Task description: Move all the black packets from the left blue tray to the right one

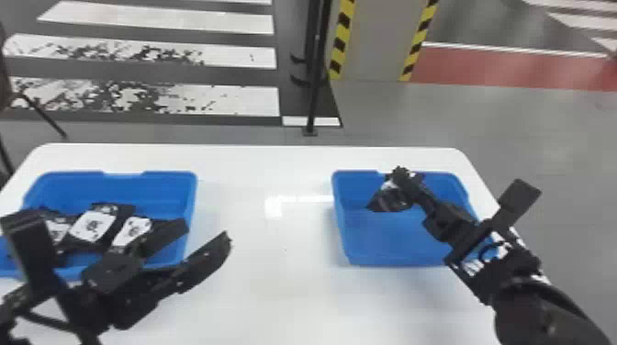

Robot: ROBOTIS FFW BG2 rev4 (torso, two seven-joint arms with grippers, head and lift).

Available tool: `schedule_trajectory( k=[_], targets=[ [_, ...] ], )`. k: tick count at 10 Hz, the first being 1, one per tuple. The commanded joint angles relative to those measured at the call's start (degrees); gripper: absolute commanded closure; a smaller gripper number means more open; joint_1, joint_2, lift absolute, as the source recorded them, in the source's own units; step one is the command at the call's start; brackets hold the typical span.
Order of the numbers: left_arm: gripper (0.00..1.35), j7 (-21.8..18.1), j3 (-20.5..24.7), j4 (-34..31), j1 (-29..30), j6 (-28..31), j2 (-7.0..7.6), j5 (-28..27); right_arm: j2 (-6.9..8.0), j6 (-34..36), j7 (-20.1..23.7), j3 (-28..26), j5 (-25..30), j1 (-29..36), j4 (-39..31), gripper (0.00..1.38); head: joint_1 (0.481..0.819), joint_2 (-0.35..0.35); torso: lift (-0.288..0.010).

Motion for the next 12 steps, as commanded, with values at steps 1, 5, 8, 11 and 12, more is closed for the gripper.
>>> schedule_trajectory(
  k=[1, 5, 8, 11, 12],
  targets=[
    [0.17, 0.0, 2.7, -0.1, 0.8, 0.2, -0.43, -0.5, -0.94, -1.3, -1.4, -0.7, 3.7, -1.7, 3.7, 0.99, 0.695, -0.170, -0.140],
    [0.17, 1.1, 8.6, -0.1, 0.5, 3.5, -1.40, -4.1, -0.32, -6.6, -6.4, -1.1, 16.6, 6.4, -8.4, 0.16, 0.695, -0.166, -0.140],
    [0.17, 2.8, 12.9, 0.2, -2.2, 7.8, -1.75, -10.1, 3.10, -9.8, -6.3, 0.1, 22.7, 19.9, -23.8, 0.25, 0.695, -0.095, -0.140],
    [0.17, 5.4, 13.8, 1.4, -7.5, 17.5, -1.75, -16.8, 3.28, -9.4, -4.3, 4.5, 17.8, 24.2, -26.4, 0.26, 0.695, 0.033, -0.140],
    [0.17, 5.8, 13.6, 4.0, -10.8, 21.0, -1.49, -18.3, 3.28, -8.9, -3.7, 5.1, 17.0, 24.4, -26.5, 0.26, 0.695, 0.081, -0.140]
  ],
)
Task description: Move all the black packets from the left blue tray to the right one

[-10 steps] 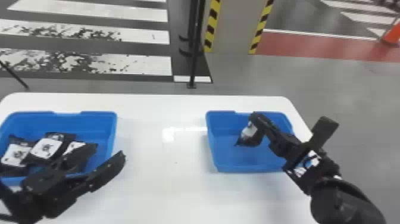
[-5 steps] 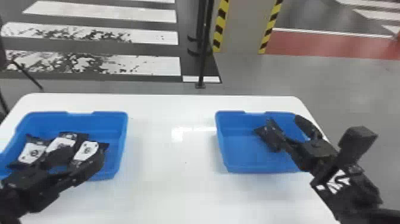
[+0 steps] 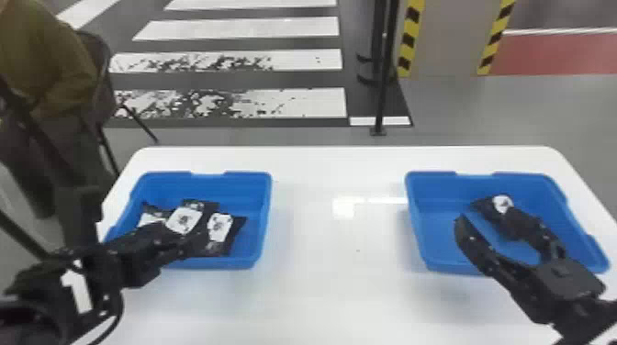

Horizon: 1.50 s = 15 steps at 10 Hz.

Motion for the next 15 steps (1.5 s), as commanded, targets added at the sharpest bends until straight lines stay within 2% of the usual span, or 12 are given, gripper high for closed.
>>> schedule_trajectory(
  k=[1, 4, 6, 9, 10, 11, 12, 13, 15],
  targets=[
    [0.17, 0.0, -1.3, 3.8, -4.7, 5.6, 0.99, -2.1, 0.01, 0.4, 0.2, 0.7, -1.4, 0.3, -0.1, 0.26, 0.695, 0.099, -0.140],
    [0.17, 0.2, -5.1, 10.8, -11.5, 11.5, 2.13, -3.3, 0.18, 1.4, 0.8, 1.1, -2.8, 0.5, 0.2, 0.26, 0.695, 0.122, -0.140],
    [0.18, 0.9, -6.8, 11.9, -13.6, 15.9, 2.22, -4.5, 0.18, 1.8, 0.9, 1.1, -3.8, 0.5, 0.3, 0.26, 0.695, 0.113, -0.140],
    [0.21, 1.1, -9.4, 19.6, -18.8, 18.0, 2.66, -5.0, 0.18, 2.5, 1.0, 1.1, -5.4, 0.4, 1.2, 0.26, 0.695, 0.101, -0.140],
    [0.26, 1.2, -9.7, 21.9, -19.9, 18.3, 2.75, -5.0, 0.18, 2.7, 1.1, 1.2, -6.0, 0.4, 1.3, 0.26, 0.695, 0.098, -0.140],
    [0.42, 1.2, -10.0, 23.3, -20.5, 18.5, 2.75, -5.0, 0.18, 2.8, 1.1, 1.1, -6.2, 0.4, 1.5, 0.26, 0.695, 0.097, -0.140],
    [0.72, 1.1, -10.1, 23.9, -20.6, 18.4, 2.75, -4.9, 0.18, 3.0, 1.1, 1.2, -6.9, 0.4, 1.7, 0.26, 0.695, 0.096, -0.140],
    [0.82, 0.9, -10.1, 23.9, -20.6, 16.8, 2.75, -6.0, 0.18, 3.0, 1.1, 1.1, -7.0, 0.4, 1.9, 0.26, 0.695, 0.095, -0.140],
    [0.87, -0.3, -10.2, 23.9, -20.6, 14.2, 2.92, -9.2, 0.18, 3.2, 1.2, 1.2, -7.2, 0.5, 2.0, 0.26, 0.695, 0.100, -0.140]
  ],
)
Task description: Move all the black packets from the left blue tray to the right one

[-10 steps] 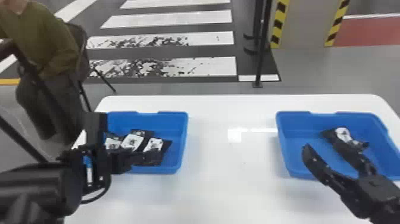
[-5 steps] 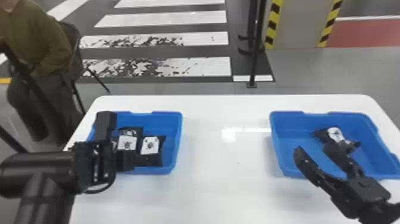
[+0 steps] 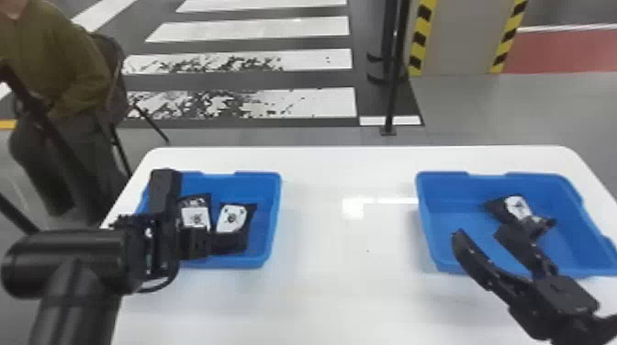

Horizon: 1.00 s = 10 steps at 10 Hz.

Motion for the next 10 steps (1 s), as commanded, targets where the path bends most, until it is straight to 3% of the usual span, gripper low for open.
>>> schedule_trajectory(
  k=[1, 3, 7, 10],
  targets=[
    [1.25, 0.1, 0.2, -0.1, 0.3, -1.8, -0.13, -2.1, 0.00, 0.2, 0.1, 0.0, -0.5, 0.0, 0.2, 0.26, 0.695, 0.106, -0.140],
    [1.21, 0.1, 2.2, -3.1, 2.8, -4.3, -0.66, -0.6, 0.09, 0.2, 0.2, 0.0, -0.6, 0.0, -0.1, 0.26, 0.695, 0.121, -0.140],
    [1.21, -0.6, 6.1, -22.6, 13.6, -4.6, -1.27, 6.8, 0.09, 1.3, 1.0, 0.8, -0.6, -0.3, -2.4, 0.26, 0.695, 0.127, -0.140],
    [1.21, -2.0, 2.7, -31.8, 19.4, -6.3, -1.27, 13.5, 0.09, 5.1, 3.8, 2.9, -1.9, -3.4, -2.4, 0.29, 0.695, 0.102, -0.140]
  ],
)
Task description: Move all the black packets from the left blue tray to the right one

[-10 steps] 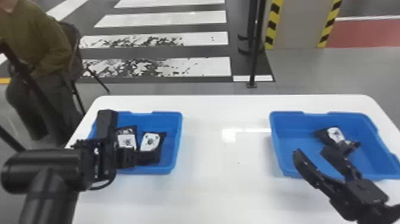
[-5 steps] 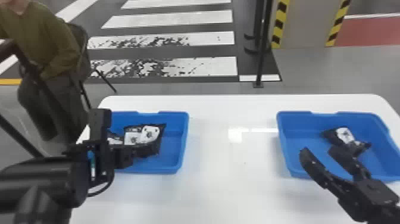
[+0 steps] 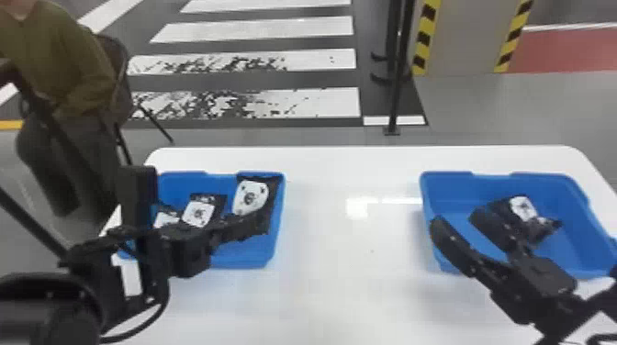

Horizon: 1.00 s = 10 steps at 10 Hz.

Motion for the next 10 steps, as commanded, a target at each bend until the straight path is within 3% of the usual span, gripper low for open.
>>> schedule_trajectory(
  k=[1, 4, 10],
  targets=[
    [1.21, -0.3, -2.9, -2.2, 1.5, -1.0, 0.02, 2.8, -0.26, 2.2, 0.7, 1.7, -1.8, -1.5, -0.1, 0.28, 0.695, 0.092, -0.140],
    [1.21, -0.5, -9.4, -2.3, 1.2, -2.3, 0.73, 6.8, -2.02, 6.0, 1.5, 8.0, -8.7, -4.6, -0.1, 0.28, 0.695, 0.062, -0.140],
    [1.21, -0.5, -18.0, -0.9, -1.9, -2.4, 1.87, 11.5, -3.51, 6.9, 1.5, 13.5, -13.9, -10.6, 4.0, 0.31, 0.695, 0.016, -0.140]
  ],
)
